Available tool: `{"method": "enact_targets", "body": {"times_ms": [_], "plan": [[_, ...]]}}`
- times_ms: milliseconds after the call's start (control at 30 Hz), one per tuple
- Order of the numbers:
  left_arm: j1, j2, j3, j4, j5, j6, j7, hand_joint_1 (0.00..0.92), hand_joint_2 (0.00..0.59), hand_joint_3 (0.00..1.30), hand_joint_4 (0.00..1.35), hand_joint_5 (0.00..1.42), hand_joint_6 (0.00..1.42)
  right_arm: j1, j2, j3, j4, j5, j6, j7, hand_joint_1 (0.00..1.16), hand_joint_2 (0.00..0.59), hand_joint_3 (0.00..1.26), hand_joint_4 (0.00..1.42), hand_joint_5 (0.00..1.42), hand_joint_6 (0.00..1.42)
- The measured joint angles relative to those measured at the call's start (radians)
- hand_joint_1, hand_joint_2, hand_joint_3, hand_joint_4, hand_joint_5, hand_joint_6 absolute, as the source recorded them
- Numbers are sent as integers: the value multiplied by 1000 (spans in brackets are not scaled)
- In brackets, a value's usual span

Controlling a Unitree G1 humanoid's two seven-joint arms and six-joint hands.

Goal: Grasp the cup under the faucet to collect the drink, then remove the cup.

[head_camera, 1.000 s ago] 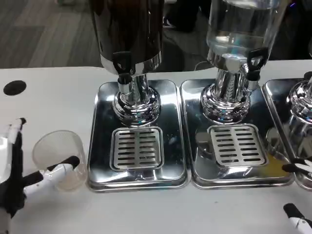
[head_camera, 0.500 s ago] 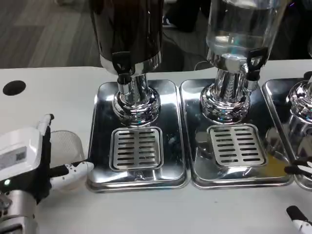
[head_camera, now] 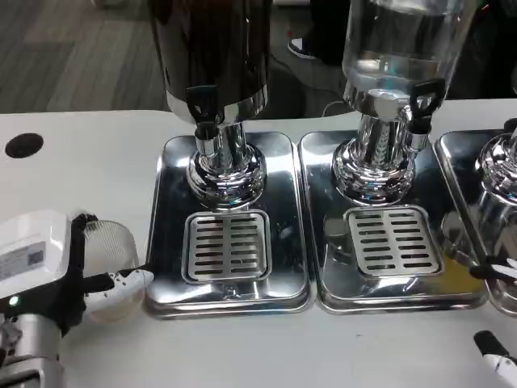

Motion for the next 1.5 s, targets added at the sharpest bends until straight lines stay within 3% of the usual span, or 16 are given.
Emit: {"method": "enact_targets", "body": {"times_ms": [300,667,833,1033,1200,1500], "plan": [[18,0,26,9,-73,-37,81,373,105,454,531,847,1076,-15,1,11,1,-15,13,2,700,332,285,154,169,81],[41,0,69,-180,-107,-73,85,354,106,454,532,858,1085,-17,7,27,-1,-23,21,9,699,331,285,149,169,81],[30,-1,68,-198,-107,-73,74,353,107,454,532,859,1076,-17,7,29,-5,-22,21,9,694,328,285,146,169,81],[-52,-16,28,-99,-108,-66,58,353,107,454,532,855,1076,-6,8,31,-6,-20,18,11,690,327,285,145,167,81],[-132,-58,-19,35,-108,-43,59,353,107,454,532,853,1076,19,5,23,-6,-13,4,12,688,326,285,145,161,81],[-225,-107,-101,117,-104,-30,91,353,108,454,532,852,1078,47,-9,-4,9,10,-28,17,685,326,285,145,168,81]]}}
